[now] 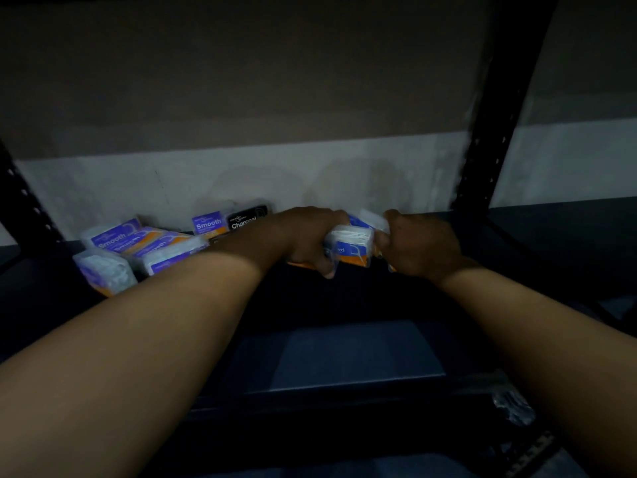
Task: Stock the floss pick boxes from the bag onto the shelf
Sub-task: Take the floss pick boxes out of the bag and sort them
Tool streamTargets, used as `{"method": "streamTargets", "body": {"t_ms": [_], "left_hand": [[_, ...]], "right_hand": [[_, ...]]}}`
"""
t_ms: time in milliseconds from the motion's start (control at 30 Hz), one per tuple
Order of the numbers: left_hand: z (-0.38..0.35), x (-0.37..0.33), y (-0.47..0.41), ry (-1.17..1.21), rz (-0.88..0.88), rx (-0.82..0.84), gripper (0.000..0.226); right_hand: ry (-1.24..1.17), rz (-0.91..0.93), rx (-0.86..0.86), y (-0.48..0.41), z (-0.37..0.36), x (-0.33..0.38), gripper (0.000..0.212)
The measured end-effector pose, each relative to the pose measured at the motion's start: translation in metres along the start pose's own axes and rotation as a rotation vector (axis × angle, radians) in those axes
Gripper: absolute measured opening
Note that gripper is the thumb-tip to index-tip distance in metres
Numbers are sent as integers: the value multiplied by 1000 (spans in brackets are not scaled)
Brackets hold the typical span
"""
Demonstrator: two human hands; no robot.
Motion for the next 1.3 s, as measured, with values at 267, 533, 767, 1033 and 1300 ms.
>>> {"method": "streamTargets", "body": {"t_ms": [267, 533, 767, 1033, 1300], "left_hand": [[-2, -45, 60, 46, 61, 30, 63], [1, -86, 136, 65, 40, -31, 58], [-8, -112, 209, 160, 35, -69, 59], [-106, -103, 279, 310, 160, 113, 63], [-233, -83, 319, 354, 246, 359, 63]], "right_hand": [[55, -75, 62, 66, 36, 5, 46], [85, -6, -2, 138, 90, 38, 43], [-43, -45, -29, 214, 119, 60, 38], [-181, 9, 41, 290, 86, 83, 39], [-228, -20, 772, 378, -59, 78, 40]]}}
Point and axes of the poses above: each hand's wrist, its own y-axis away from the middle knuckle, its own z-axis out of the back of the hand, x = y × z, the point moved 10 cm from there along -y, towards the middle knuckle, and after that the axes turned 7 degrees about -x, right-handed, at the moved point
